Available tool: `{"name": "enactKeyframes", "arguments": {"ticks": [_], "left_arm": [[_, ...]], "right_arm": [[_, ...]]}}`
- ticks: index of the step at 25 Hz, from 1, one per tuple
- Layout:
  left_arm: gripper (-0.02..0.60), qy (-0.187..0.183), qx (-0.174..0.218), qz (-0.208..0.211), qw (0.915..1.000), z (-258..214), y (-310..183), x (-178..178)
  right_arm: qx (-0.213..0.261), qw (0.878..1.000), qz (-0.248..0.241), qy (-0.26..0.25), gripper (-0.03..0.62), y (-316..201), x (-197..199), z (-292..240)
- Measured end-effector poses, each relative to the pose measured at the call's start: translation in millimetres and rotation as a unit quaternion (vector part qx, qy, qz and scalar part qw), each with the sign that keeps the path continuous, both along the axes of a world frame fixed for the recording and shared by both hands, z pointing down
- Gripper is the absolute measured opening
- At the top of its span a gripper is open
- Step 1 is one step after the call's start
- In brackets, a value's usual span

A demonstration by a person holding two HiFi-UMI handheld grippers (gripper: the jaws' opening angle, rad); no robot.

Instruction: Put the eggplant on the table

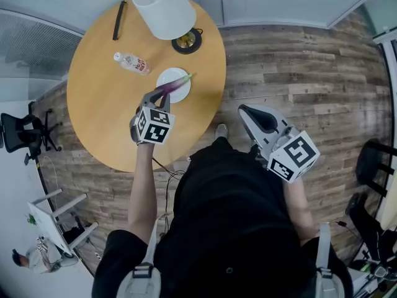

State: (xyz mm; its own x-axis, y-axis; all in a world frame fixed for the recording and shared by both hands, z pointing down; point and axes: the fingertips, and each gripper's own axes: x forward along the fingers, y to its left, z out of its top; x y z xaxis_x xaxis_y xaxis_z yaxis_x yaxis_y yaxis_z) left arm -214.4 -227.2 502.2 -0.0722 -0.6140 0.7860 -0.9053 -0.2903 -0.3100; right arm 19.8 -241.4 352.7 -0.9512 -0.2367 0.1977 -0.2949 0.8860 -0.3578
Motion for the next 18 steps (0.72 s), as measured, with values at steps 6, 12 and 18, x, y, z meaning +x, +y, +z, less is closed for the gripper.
{"name": "enactKeyframes", "arguments": {"ticks": [6, 12, 18], "left_arm": [[0.015, -0.003, 0.003, -0.031, 0.9995, -6.4, 8.9, 35.0], [0.011, 0.003, 0.009, -0.065, 0.9978, -8.1, 22.0, 83.5], [0.011, 0.002, 0.009, -0.092, 0.9957, -5.0, 47.4, 148.6]], "right_arm": [[-0.005, 1.000, -0.019, -0.005, 0.017, -3.0, 41.9, -3.5], [-0.008, 0.999, -0.036, 0.000, 0.017, -0.8, 101.6, 0.6], [-0.021, 0.998, -0.060, 0.006, 0.017, 1.6, 160.2, 17.2]]}}
